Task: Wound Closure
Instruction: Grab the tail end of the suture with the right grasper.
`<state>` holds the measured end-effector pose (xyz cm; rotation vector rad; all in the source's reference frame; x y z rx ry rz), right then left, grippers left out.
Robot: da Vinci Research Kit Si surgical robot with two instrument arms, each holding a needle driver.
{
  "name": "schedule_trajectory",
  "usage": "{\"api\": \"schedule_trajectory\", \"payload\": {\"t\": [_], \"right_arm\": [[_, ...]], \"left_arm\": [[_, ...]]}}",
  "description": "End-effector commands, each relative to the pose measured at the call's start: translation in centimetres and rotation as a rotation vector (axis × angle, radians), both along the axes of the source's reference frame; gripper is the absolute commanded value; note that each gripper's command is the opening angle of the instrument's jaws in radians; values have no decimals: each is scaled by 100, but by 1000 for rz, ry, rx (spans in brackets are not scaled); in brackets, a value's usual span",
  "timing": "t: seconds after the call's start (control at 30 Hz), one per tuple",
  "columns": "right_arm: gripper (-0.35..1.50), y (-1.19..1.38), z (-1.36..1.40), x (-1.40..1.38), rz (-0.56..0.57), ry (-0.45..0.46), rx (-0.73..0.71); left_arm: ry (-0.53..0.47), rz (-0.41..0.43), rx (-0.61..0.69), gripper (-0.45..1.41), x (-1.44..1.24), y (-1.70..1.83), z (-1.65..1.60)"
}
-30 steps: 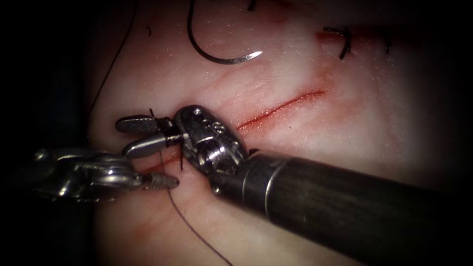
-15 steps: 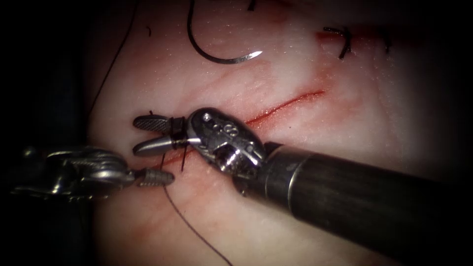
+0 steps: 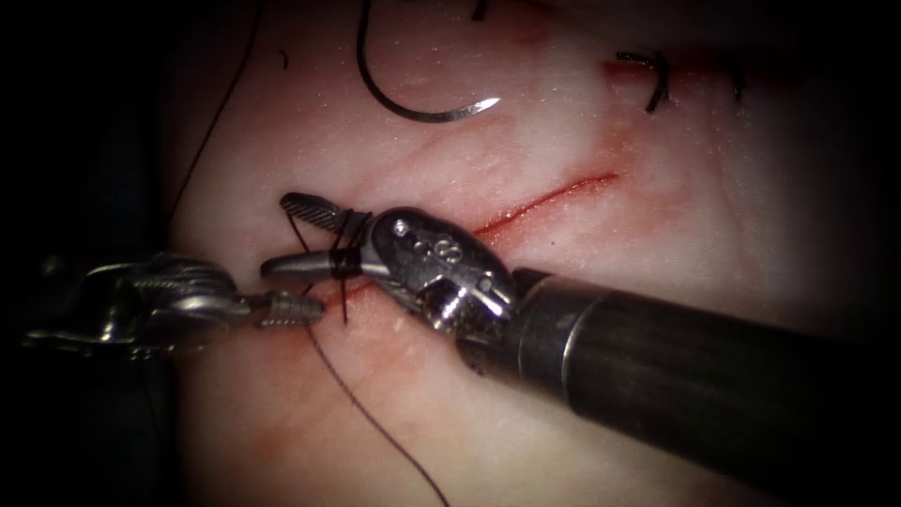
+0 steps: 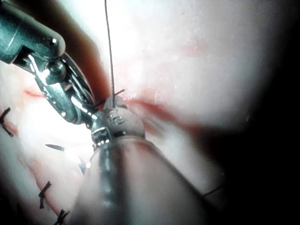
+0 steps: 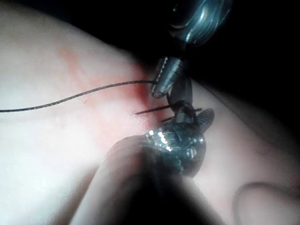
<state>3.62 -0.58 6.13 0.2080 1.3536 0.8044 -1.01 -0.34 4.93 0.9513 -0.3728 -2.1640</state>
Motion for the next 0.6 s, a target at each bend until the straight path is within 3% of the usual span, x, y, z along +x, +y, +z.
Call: {"api": "schedule_trajectory", "payload": {"t": [0.03,0.6], "right_arm": [[84,3,5,7,0,-10,1],[79,-12,28,18,-39,-126,34]], "left_arm": [[-2,0,-3,-35,-5,6,4],[1,-7,-3,-35,-7,9,11]]}}
